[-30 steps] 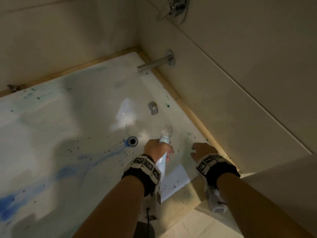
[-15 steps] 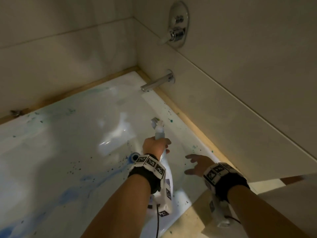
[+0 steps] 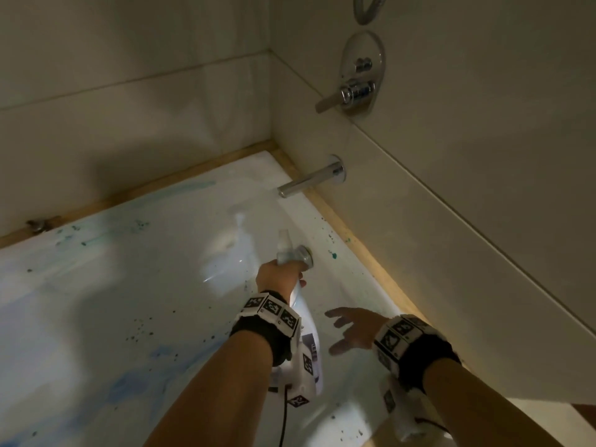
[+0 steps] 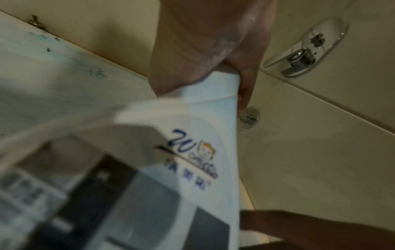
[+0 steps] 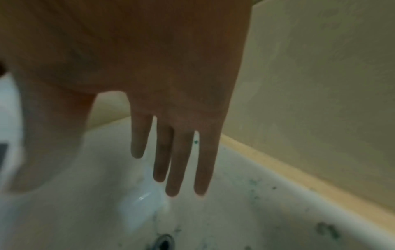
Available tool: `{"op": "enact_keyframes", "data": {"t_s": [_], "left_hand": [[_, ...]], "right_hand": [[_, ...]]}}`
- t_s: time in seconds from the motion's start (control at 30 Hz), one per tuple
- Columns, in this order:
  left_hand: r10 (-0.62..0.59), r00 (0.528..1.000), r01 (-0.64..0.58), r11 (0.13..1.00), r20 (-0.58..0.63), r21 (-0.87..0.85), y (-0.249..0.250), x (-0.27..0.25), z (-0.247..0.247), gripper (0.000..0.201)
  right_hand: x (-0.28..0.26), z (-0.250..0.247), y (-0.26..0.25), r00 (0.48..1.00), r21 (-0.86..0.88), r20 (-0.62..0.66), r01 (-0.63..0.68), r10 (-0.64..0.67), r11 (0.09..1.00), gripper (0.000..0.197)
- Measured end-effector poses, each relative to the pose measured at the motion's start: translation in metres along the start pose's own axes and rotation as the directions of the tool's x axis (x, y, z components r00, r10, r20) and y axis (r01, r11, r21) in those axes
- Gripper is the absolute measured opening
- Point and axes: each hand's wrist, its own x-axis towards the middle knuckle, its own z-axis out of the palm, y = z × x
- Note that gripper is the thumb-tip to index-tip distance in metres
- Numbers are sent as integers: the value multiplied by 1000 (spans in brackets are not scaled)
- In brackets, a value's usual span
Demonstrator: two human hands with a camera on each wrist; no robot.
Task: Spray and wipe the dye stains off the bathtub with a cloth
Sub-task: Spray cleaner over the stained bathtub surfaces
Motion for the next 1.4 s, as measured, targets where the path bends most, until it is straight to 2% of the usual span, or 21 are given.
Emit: {"op": "enact_keyframes", "data": {"t_s": [0.07,0.2,0.3,0.4,0.5,0.57,0.6,0.67,0.73,0.87,1.03,1.27,1.4], "left_hand": [[-2,1000,1,1000,-17,-19,5,8,3,13],[-6,1000,4,998,-22,-70,18,27,0,20],[12,998,-17,997,-65,-75,28,49,-15,18],[37,994,-41,999,-107,-29,39,71,-32,13],[36,986,-40,999,-163,-22,48,91,-47,13],[37,982,-51,996,-187,-68,54,101,-54,14],[40,981,-60,993,-188,-100,57,106,-57,13],[70,985,-96,981,-155,-168,65,113,-62,11],[104,989,-123,973,-106,-194,73,123,-65,21],[108,988,-127,975,-113,-180,88,145,-70,17],[70,987,-98,976,-145,-196,102,170,-87,22],[-5,959,-60,973,-283,-222,110,189,-123,28],[-47,968,-19,966,-246,-258,108,193,-146,25]], "right_hand": [[4,-3,-17,993,85,91,70,-77,994,91],[24,-12,-42,983,69,49,175,-178,982,81],[48,-22,-48,990,151,-28,141,-138,978,68],[74,-37,-57,990,109,-101,112,-101,988,57],[90,-39,-82,989,111,68,122,-130,986,71],[98,-31,-107,973,50,179,136,-143,989,72],[104,-24,-119,971,-37,187,158,-148,987,67],[116,-12,-139,971,-217,111,231,-212,948,57],[128,-7,-152,966,-268,38,255,-254,929,54],[146,-13,-170,968,-165,40,252,-249,953,53],[160,-27,-189,964,-193,11,264,-267,945,56],[166,-26,-226,946,-161,119,317,-301,935,59],[171,-12,-238,947,-154,159,304,-280,940,53]]}}
